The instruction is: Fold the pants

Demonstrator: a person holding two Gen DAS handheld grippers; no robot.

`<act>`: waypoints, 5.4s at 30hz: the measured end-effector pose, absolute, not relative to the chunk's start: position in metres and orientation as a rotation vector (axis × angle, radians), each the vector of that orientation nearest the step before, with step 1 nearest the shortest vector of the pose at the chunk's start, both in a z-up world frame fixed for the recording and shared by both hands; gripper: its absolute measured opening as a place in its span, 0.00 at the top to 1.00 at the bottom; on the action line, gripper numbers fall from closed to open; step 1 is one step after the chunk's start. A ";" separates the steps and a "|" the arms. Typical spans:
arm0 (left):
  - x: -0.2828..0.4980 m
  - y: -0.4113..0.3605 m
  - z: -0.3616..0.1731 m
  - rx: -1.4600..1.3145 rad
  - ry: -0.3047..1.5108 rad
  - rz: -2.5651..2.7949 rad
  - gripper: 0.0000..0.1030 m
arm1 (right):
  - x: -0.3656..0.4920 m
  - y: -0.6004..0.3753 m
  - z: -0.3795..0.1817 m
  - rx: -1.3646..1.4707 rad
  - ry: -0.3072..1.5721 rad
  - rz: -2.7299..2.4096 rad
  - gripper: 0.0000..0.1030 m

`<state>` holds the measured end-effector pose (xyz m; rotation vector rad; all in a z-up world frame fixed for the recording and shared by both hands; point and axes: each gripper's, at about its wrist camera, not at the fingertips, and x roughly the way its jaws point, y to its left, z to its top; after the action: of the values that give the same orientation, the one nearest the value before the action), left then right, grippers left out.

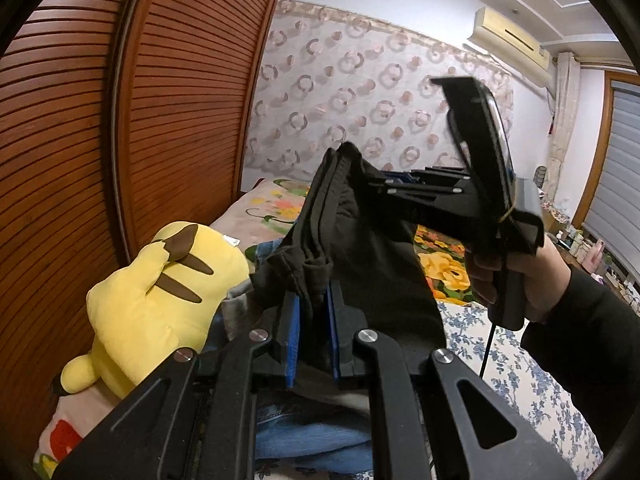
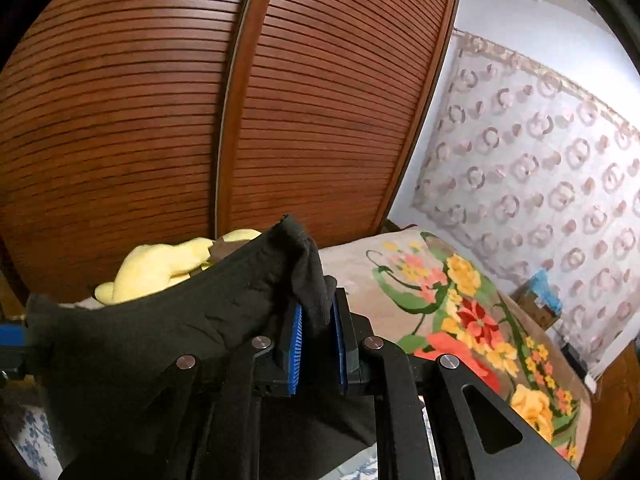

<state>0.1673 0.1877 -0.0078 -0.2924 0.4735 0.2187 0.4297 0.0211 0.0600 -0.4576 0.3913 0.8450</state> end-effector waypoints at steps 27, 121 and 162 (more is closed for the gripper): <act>0.177 0.191 -0.029 -0.267 0.556 0.263 0.87 | 0.489 -0.026 0.023 -0.255 0.620 0.833 0.72; 0.072 -0.039 0.043 -0.012 0.489 -0.075 0.00 | 0.025 -0.303 0.075 0.072 0.409 0.133 0.09; 0.054 -0.037 0.062 -0.022 0.448 -0.075 0.00 | 0.019 -0.303 0.065 0.062 0.363 0.142 0.09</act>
<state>0.0543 -0.0368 0.0622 -0.0218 0.4477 -0.0750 0.0190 -0.3030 0.0646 0.0617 0.3632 0.1423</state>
